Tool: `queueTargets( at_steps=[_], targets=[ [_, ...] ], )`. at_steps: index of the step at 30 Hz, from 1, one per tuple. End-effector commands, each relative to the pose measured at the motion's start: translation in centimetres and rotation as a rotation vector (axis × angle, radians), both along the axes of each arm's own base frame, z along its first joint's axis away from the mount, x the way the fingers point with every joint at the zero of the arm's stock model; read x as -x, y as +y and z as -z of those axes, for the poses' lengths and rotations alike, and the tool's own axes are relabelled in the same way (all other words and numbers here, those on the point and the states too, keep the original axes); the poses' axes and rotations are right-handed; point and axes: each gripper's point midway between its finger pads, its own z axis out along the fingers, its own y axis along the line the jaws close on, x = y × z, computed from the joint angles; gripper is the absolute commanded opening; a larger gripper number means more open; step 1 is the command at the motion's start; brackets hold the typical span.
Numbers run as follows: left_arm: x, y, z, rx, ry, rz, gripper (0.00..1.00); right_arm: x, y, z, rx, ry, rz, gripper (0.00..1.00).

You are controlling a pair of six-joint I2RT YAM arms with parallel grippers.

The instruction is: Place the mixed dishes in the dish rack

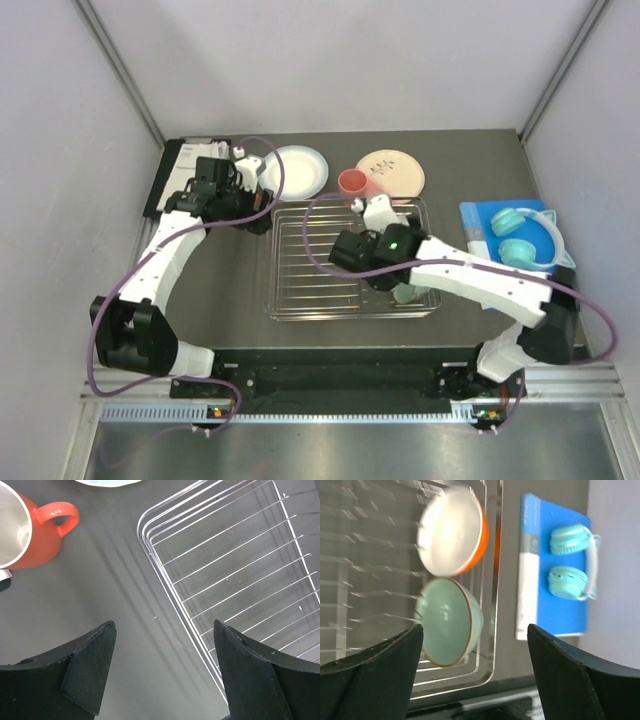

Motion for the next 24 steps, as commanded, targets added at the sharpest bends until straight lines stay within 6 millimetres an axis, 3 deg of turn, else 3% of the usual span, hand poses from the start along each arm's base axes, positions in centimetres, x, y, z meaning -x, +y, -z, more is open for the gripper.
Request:
queueTargets(
  at_steps=[1,3,6,9,10,12,13,15,16,20,24],
  targets=[
    [-0.2,-0.2,-2.2,0.036,-0.055,-0.013,0.84,-0.5,0.2,-7.4,-0.226,-0.123,0.009,0.85],
    [0.2,-0.7,-1.7,0.068,-0.025,-0.017,0.83,-1.8,1.2,-9.8,-0.336,-0.178,0.017,0.86],
    [1.2,-1.4,-0.8,0.104,0.018,-0.014,0.83,-4.8,2.0,-11.7,-0.469,-0.223,0.03,0.87],
    [2.6,-2.0,0.9,0.101,0.064,-0.001,0.82,-7.6,0.5,-12.0,-0.559,-0.26,0.092,0.85],
    [3.0,-2.4,1.3,0.092,0.068,0.014,0.82,-8.9,-1.5,-11.2,-0.558,-0.269,0.158,0.85],
    [3.7,-2.4,2.4,0.076,0.088,0.021,0.82,-10.4,-2.5,-10.8,-0.623,-0.278,0.183,0.84],
    [3.9,-2.4,2.7,0.074,0.088,0.023,0.82,-11.6,-5.0,-9.5,-0.616,-0.28,0.251,0.83],
    [4.3,-2.4,3.6,0.072,0.098,0.025,0.81,-13.1,-5.7,-8.8,-0.665,-0.279,0.265,0.82],
    [4.4,-2.4,3.9,0.066,0.102,0.026,0.8,-13.8,-7.2,-7.8,-0.661,-0.279,0.31,0.8],
    [5.0,-2.6,5.5,0.056,0.119,0.033,0.72,-15.6,-8.2,-5.4,-0.662,-0.255,0.366,0.79],
    [5.3,-2.6,6.6,0.029,0.12,0.046,0.68,-17.5,-8.3,-1.0,-0.674,-0.17,0.415,0.77]
  ],
)
